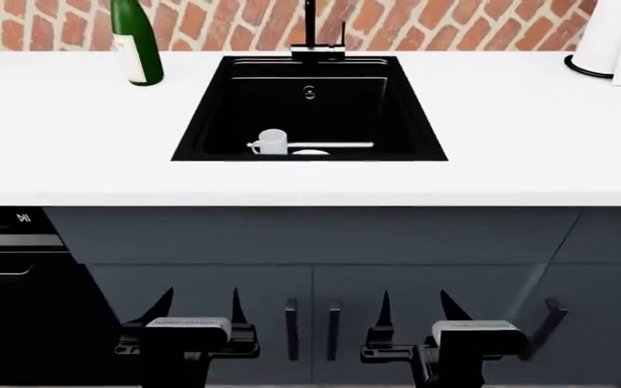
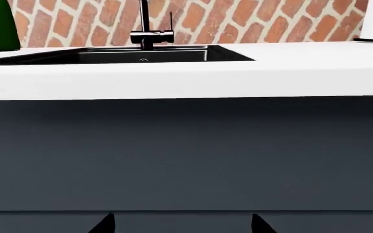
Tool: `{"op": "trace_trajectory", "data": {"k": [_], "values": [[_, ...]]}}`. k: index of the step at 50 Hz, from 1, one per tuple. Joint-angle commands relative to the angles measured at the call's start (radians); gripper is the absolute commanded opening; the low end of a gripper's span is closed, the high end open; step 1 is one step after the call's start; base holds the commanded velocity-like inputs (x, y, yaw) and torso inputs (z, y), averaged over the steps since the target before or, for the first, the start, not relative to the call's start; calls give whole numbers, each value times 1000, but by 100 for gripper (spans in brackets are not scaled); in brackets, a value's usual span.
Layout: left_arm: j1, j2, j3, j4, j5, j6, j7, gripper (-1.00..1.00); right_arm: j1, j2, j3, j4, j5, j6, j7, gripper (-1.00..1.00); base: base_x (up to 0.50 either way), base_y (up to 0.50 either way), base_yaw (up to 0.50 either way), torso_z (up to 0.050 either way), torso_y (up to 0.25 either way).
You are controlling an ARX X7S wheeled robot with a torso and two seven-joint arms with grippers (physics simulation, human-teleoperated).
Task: Pick the cup and bowl from the sink and place them on the counter for drying.
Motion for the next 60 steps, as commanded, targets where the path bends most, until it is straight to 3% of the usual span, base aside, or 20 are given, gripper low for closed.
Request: {"op": "trace_trajectory", "data": {"k": [1, 17, 60], "values": [[7, -16, -1, -2, -19, -1, -15, 100, 4, 12, -13, 4, 0, -1, 16, 100, 266, 102, 0, 0, 0], [21, -34, 8, 6, -60, 43, -21, 100, 5, 26, -26, 6, 25, 9, 43, 100, 281, 30, 0, 1, 0], [3, -60, 52, 12, -103, 33, -76, 100, 15, 66, -89, 12, 43, 16, 75, 100, 0, 0, 0, 47, 0]]}}
